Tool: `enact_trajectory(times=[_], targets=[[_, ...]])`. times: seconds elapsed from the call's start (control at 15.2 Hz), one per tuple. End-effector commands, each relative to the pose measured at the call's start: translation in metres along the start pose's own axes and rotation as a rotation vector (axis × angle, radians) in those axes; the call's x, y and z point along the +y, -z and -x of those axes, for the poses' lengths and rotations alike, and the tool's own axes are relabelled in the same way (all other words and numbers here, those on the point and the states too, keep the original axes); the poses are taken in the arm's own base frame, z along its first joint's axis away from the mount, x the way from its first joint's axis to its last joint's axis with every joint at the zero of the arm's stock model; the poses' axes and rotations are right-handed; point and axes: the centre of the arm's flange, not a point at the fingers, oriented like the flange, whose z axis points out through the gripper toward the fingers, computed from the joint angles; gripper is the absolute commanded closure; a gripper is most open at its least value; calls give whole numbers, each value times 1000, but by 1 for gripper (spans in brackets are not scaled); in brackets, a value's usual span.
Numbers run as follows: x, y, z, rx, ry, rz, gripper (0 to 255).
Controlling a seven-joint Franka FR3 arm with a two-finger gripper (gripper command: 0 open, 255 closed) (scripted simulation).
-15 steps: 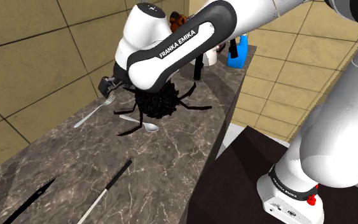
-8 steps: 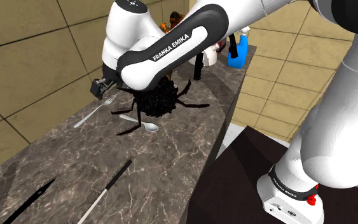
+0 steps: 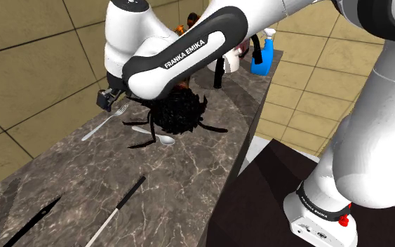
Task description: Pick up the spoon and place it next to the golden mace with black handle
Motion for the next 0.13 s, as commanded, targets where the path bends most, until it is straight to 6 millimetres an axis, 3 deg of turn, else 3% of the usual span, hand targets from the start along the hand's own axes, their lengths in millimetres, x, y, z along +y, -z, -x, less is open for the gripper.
enact_trajectory(times=[0.0,0.07], targets=[[1,-37,30,-178,32,46,0],[0,-43,37,-220,44,61,0]])
